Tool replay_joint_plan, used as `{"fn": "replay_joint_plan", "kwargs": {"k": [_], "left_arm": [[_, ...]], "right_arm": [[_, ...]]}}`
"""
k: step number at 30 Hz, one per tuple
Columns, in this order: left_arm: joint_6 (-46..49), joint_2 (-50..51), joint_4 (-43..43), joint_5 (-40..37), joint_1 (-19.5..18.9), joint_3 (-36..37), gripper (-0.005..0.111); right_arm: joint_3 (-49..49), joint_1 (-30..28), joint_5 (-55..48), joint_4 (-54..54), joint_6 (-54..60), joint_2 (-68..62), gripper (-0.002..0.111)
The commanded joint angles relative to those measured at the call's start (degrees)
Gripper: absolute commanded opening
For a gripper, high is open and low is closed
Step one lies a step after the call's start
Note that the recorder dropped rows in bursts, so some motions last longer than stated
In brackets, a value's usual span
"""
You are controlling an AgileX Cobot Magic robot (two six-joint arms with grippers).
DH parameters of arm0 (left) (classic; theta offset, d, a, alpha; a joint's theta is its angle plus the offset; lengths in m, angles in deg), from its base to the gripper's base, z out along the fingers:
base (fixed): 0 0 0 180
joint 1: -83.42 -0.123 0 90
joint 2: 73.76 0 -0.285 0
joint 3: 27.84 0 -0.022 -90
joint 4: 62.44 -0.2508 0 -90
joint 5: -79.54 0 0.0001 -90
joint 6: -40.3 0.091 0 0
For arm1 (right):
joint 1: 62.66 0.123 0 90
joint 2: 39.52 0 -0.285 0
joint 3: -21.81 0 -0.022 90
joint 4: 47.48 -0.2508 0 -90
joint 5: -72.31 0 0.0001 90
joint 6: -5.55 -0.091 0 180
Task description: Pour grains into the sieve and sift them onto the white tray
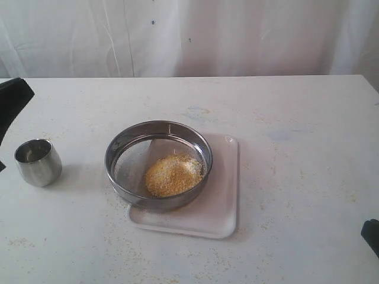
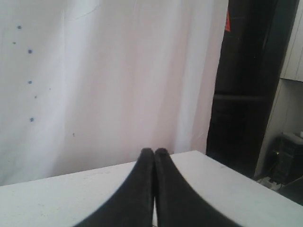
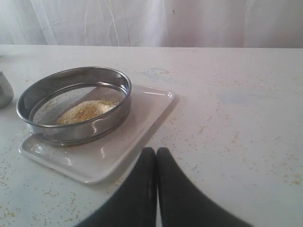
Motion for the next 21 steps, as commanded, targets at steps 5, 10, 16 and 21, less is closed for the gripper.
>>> {"fn": "replay_joint_plan", "kwargs": {"k": [5,10,16,21], "left_arm": [[-2.7,-16.3,9.0,-31.6,14.4,0.2,0.0],[-2.7,-26.2,11.0,-46.2,15.7,0.2,0.0],[-2.7,-32.1,13.2,-58.4,15.7,0.4,0.0],[-2.7,-36.6,16.5,-59.3,15.7,4.4,0.0]], "right_arm": [[-0.3,-0.3,0.8,0.2,0.2,0.4,0.0],[-0.3,-0.3,0.7,0.2,0.2,0.4,0.0],[-0.3,-0.3,0.7,0.2,0.2,0.4,0.0],[-0.3,-0.3,0.7,0.2,0.2,0.4,0.0]]}}
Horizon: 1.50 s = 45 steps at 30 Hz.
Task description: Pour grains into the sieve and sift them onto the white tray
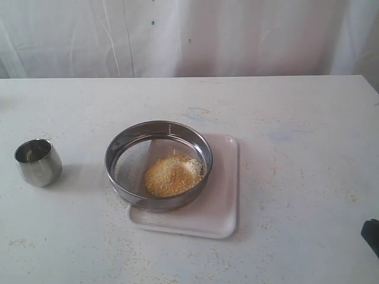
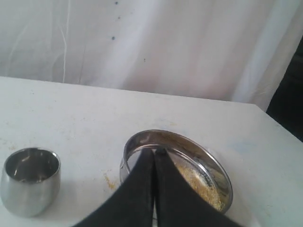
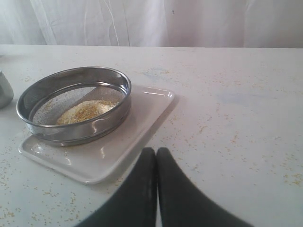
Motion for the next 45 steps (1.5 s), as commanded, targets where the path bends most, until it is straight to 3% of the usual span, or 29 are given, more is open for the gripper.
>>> {"fn": "replay_joint_plan", "kwargs": {"k": [1,7,14,24,27,33,45], "left_arm": [[-0.3,-4.4,3.5,0.1,0.3,5.0,0.0],[-0.3,-10.2,6.3,4.6,0.3,12.0,0.0],[0.0,-16.4,7.3,-0.9,0.3,12.0,0.0],[1.3,-16.4,1.6,-2.4,0.3,12.0,0.0],[8.0,-16.4,2.2,-3.4,0.3,12.0,0.0],[34.2,-16.4,18.7,-3.7,0.3,12.0,0.0],[47.4,-16.4,25.8,-6.4,0.3,12.0,0.0]], "right_arm": [[-0.3,-0.3,0.7,0.2,0.2,0.4,0.0],[-0.3,-0.3,0.7,0.2,0.2,0.4,0.0],[-0.3,-0.3,0.8,0.2,0.2,0.4,0.0],[-0.3,-0.3,0.7,0.2,0.2,0.4,0.0],[-0.3,-0.3,0.7,0.2,0.2,0.4,0.0],[-0.3,-0.3,0.7,0.2,0.2,0.4,0.0],[-0.3,-0.3,0.8,0.2,0.2,0.4,0.0]]}}
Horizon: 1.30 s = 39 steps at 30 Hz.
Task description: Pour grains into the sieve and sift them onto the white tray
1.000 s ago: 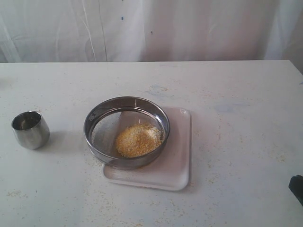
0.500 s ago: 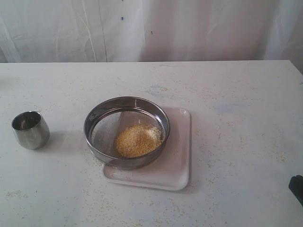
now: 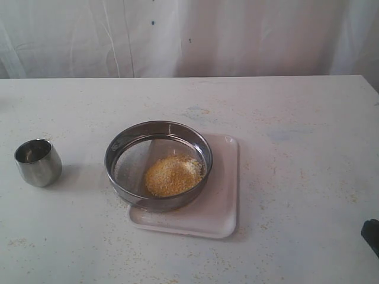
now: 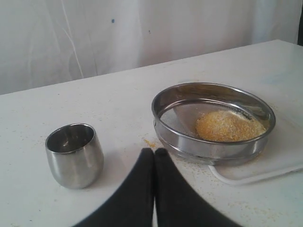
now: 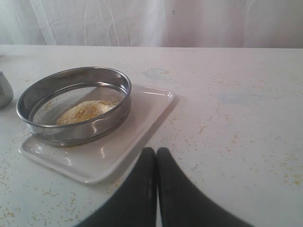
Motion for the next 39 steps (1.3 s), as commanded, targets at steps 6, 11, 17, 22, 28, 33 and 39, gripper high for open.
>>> {"fn": "replay_joint_plan", "kwargs": {"k": [6,11,17,22,28,33,39], "left_arm": [[3.1,-0.3,2.3,-0.3,0.3,0.3,0.0],[3.1,-0.3,2.3,-0.3,0.3,0.3,0.0],[3.1,-0.3,1.8,-0.3,0.3,0.3,0.0],[3.1,-0.3,1.8,-0.3,0.3,0.3,0.0],[3.1,-0.3,1.8,-0.3,0.3,0.3,0.0],[3.1,-0.3,1.8,-0.3,0.3,0.3,0.0],[3.1,-0.3,1.8,-0.3,0.3,0.3,0.0]], "right_arm": [[-0.3,-0.3,0.7,0.2,0.2,0.4,0.0],[-0.3,-0.3,0.7,0.2,0.2,0.4,0.0],[-0.3,-0.3,0.7,0.2,0.2,0.4,0.0],[-0.3,-0.3,0.8,0.2,0.2,0.4,0.0],[-0.3,-0.3,5.6,0.8,1.6,0.4,0.0],[-0.3,-0.3,15.7,-5.8,-7.0,0.4,0.0],[-0.3,-0.3,24.7,-6.4,-21.5,0.4,0.0]]}}
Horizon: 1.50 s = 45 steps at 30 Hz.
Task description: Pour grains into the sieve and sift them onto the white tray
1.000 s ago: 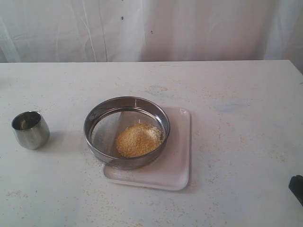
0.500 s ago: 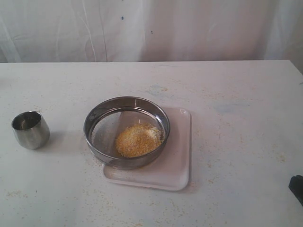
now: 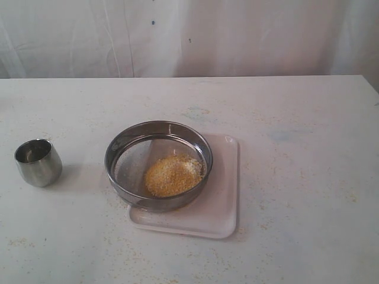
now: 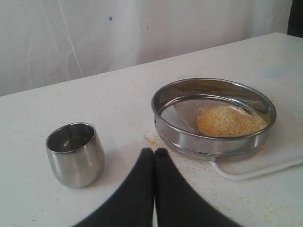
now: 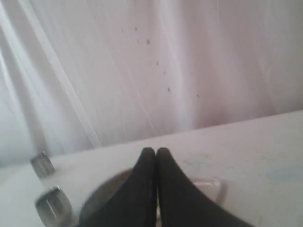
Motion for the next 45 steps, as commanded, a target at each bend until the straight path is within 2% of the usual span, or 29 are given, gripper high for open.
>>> {"fn": "replay_joint_plan", "kwargs": {"k": [1,6,15,18,21,23,28,32,36,40,45], "left_arm": [[0.2,-0.3,0.2,0.1,0.3,0.3,0.0],[0.2,-0.3,0.2,0.1,0.3,0.3,0.0],[0.2,-0.3,0.2,0.1,0.3,0.3,0.0],[0.2,-0.3,0.2,0.1,0.3,0.3,0.0],[0.2,-0.3,0.2,0.1,0.3,0.3,0.0],[0.2,-0.3,0.2,0.1,0.3,0.3,0.0],[0.2,-0.3,0.2,0.1,0.3,0.3,0.0],[0.2,-0.3,0.2,0.1,0.3,0.3,0.0],[0.2,-0.3,0.2,0.1,0.3,0.3,0.0],[0.2,-0.3,0.2,0.1,0.3,0.3,0.0],[0.2,-0.3,0.2,0.1,0.3,0.3,0.0]], "right_arm": [[-0.3,-0.3,4.0,-0.8,-13.6,0.4,0.0],[1.0,-0.3,4.1,-0.8,-19.3,0.4,0.0],[2.2,-0.3,10.2,-0.9,-27.9,0.4,0.0],[7.9,0.1,4.6,5.4,-30.3,0.4,0.0],[17.1,2.8,-10.0,13.2,-30.4,-2.6,0.0],[24.2,5.3,-19.5,12.7,-22.3,-6.8,0.0],[40.5,11.9,-44.1,1.7,6.3,-22.5,0.0],[49.7,13.6,-56.9,1.8,18.8,-36.9,0.0],[55.6,13.6,-62.5,5.8,23.7,-50.1,0.004],[59.9,13.3,-64.0,9.6,27.5,-63.6,0.019],[66.8,8.2,-62.5,10.2,32.3,-79.5,0.042]]}}
